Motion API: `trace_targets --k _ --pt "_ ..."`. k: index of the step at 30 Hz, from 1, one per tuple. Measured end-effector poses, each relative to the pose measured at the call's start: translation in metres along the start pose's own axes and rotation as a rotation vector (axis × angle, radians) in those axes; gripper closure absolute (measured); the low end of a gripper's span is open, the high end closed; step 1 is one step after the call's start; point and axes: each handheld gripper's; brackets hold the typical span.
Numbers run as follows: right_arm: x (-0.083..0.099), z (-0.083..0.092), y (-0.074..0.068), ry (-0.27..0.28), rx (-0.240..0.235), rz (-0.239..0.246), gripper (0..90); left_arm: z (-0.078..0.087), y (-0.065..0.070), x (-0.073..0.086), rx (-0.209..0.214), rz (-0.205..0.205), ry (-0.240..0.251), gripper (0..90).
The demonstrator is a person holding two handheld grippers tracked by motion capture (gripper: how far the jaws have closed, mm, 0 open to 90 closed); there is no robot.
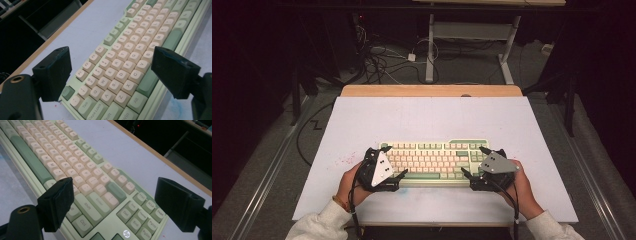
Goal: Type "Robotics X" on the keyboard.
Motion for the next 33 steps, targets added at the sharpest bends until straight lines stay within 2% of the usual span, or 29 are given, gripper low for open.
trace_targets --k 12,33 --pt "0.003 0.009 -0.004 0.013 0.016 0.013 16.7 0.009 0.001 0.006 -0.028 -0.025 0.021 16.2" --pt "0.015 0.023 -0.002 0.012 0.064 0.008 16.7 0.022 -0.009 0.020 -0.047 -0.004 0.036 16.2"
Point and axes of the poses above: each handheld gripper's, and its own axes: z roughly backward along the jaws, x roughly out of its underside, y roughly to its right, and after that the axes turned 15 degrees about -x, right-handed
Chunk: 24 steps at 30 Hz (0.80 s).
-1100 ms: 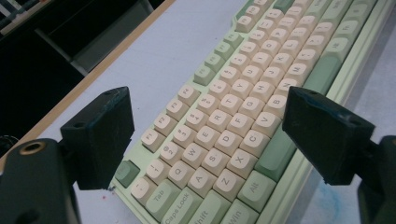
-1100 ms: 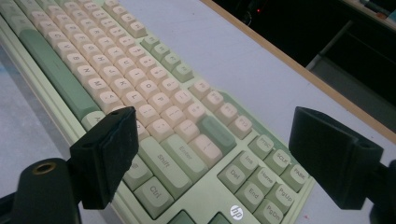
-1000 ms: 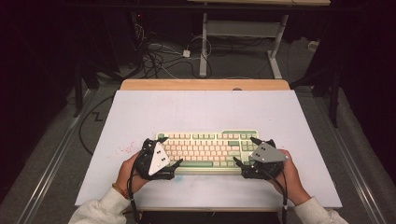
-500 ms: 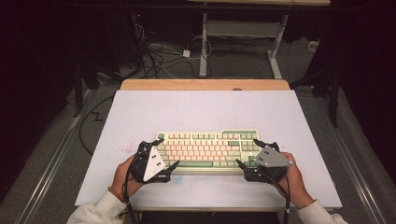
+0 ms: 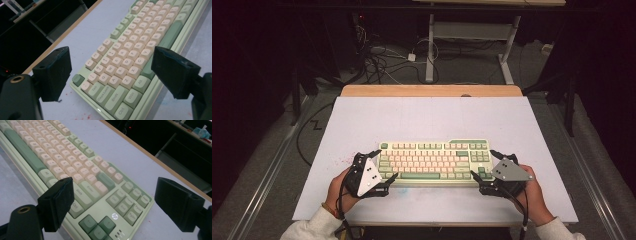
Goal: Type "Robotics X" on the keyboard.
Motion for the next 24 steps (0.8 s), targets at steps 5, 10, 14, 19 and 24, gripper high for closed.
trace_targets --k 5,10,14,19,24 --pt "0.003 0.004 0.002 -0.001 0.008 0.005 16.7 0.002 -0.002 0.003 0.003 0.000 -0.002 16.1" --pt "0.006 0.008 0.004 0.000 0.020 0.000 16.7 0.005 -0.004 0.008 0.001 0.004 -0.006 16.2" --pt "0.009 0.012 0.005 -0.002 0.031 -0.007 16.7 0.006 -0.005 0.012 -0.001 0.005 -0.015 16.1" --pt "0.013 0.016 0.007 -0.005 0.037 -0.014 16.8 0.009 -0.006 0.017 -0.017 0.011 -0.023 16.1" --pt "0.018 0.019 0.008 -0.010 0.043 -0.015 16.8 0.011 -0.007 0.022 -0.014 0.020 -0.031 16.1"
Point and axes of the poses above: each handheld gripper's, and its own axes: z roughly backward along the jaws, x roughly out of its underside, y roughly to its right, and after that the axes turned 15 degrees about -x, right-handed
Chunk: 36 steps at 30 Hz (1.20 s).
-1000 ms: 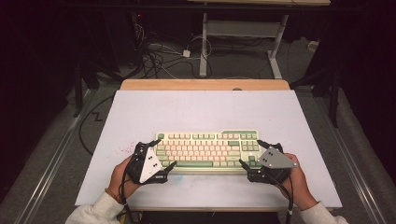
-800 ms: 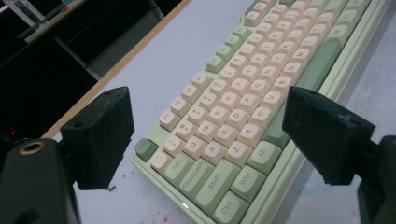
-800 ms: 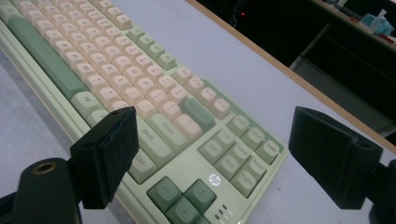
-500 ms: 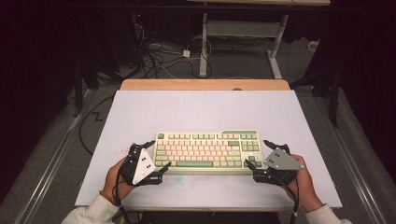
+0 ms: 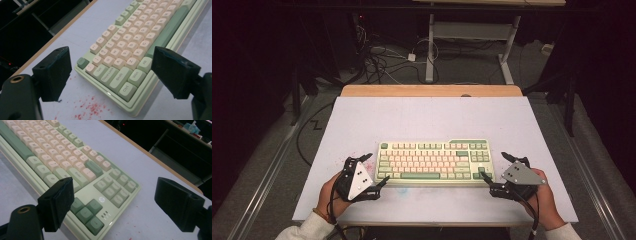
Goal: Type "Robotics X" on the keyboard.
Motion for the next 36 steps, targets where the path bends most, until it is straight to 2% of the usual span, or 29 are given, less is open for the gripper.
trace_targets --k 14,19,22,27,36 --pt "0.018 0.014 0.006 -0.008 0.030 -0.029 16.6 0.003 -0.002 0.016 0.010 0.030 -0.042 16.1" --pt "0.026 0.018 0.008 -0.012 0.031 -0.044 16.5 0.003 -0.002 0.021 0.014 0.027 -0.061 16.1" --pt "0.030 0.019 0.009 -0.015 0.032 -0.050 16.5 0.003 -0.002 0.025 0.021 0.043 -0.069 16.1" --pt "0.039 0.023 0.009 -0.017 0.032 -0.059 16.5 0.004 -0.003 0.032 0.021 0.047 -0.087 16.1" --pt "0.056 0.027 0.005 -0.026 0.030 -0.096 16.5 0.004 0.001 0.038 0.049 0.042 -0.116 16.1"
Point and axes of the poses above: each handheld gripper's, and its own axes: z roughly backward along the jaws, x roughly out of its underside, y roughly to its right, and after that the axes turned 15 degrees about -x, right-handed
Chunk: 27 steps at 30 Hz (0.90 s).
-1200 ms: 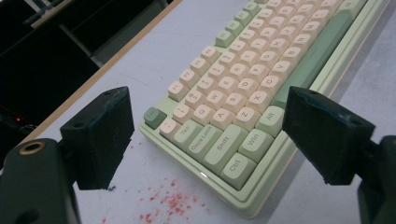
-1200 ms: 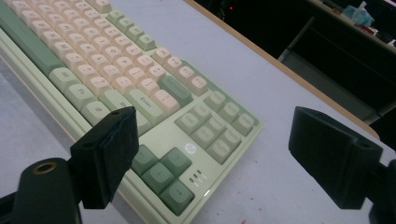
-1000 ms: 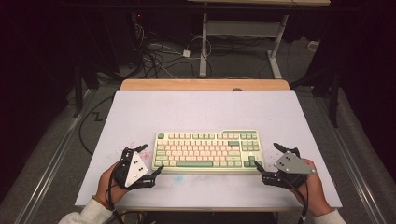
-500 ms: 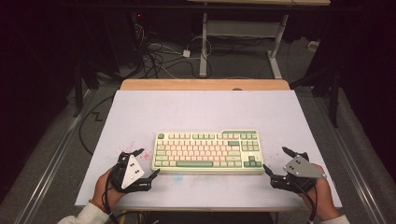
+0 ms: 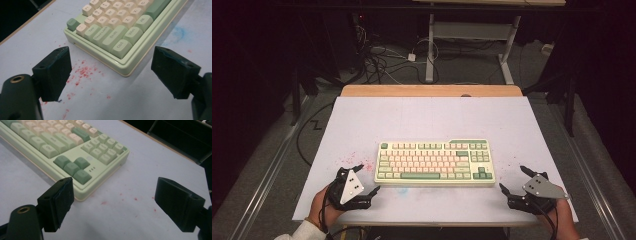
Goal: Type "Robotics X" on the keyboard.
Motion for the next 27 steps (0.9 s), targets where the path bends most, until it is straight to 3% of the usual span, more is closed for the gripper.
trace_targets --k 12,27 --pt "0.003 0.000 -0.003 -0.001 -0.013 0.002 16.5 0.001 0.002 0.000 0.006 -0.002 0.006 16.1" --pt "-0.004 0.001 -0.011 -0.001 -0.005 0.048 16.5 0.002 0.002 0.000 0.009 -0.008 0.019 16.1"
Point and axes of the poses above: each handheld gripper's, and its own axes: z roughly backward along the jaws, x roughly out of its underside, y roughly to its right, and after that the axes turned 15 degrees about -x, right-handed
